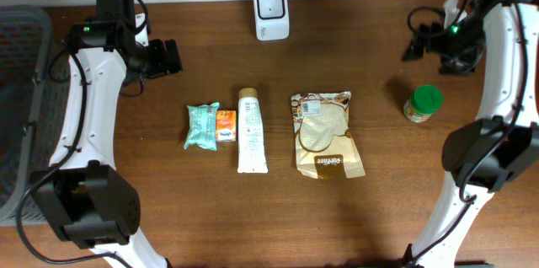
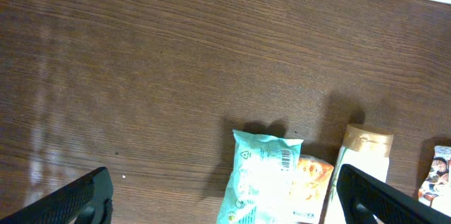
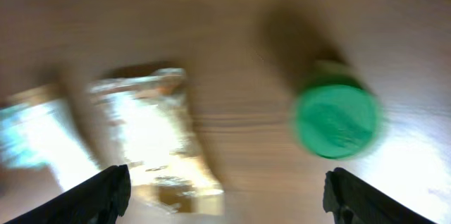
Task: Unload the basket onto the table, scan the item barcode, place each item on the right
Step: 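Move the right gripper to the rice bag and grasp its edge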
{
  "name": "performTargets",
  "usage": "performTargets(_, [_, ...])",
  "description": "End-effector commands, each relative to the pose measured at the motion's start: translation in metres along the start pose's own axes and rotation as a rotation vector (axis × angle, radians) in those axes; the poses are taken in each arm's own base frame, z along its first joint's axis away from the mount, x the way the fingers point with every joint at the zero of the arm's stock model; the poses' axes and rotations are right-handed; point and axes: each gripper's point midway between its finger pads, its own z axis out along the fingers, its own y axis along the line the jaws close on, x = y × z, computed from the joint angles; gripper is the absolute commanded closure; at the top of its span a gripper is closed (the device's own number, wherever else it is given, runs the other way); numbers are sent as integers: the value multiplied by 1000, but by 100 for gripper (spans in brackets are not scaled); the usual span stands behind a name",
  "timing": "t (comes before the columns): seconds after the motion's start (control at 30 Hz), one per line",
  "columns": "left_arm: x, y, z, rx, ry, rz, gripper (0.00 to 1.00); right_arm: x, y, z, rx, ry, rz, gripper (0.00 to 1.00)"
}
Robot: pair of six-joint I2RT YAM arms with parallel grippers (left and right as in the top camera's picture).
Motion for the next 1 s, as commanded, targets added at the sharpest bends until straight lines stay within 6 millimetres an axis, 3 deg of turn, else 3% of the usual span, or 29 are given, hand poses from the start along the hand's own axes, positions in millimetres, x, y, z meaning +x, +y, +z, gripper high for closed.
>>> performTargets(0.0, [-4,-1,-12,11,-30,10,1,2,54,-9,-237,-22,-145,14])
performTargets(0.13, [-4,-1,-12,11,-30,10,1,33,72,35,-256,141,-232,13])
performTargets(0.2, [-4,-1,-12,11,-30,10,1,57,80,67,-264,255,-250,18])
performTargets(0.4, [-11,-4,-13,22,-58,14,1,116,109,136,-264,449,-351,24])
performTargets(0.47, [-8,-3,-12,19,-43,14,1,137,134,160,-275,484,-395,25])
performTargets(0.6, [-7,-8,-12,45,-40,14,1,167,172,184,-251,518,-460,25])
performTargets(0.73, [-7,-8,-12,45,-40,14,1,178,178,203,-66,498,-456,25])
performTargets(0.83, [-7,-8,-12,45,-39,16,1,174,181,219,65,414,-469,28])
performTargets(0.87, [-7,-8,-12,44,-39,25,1,168,184,220,90,371,-469,28])
performTargets(0.97, [-7,-8,-12,45,-40,60,1,151,201,197,71,244,-504,27])
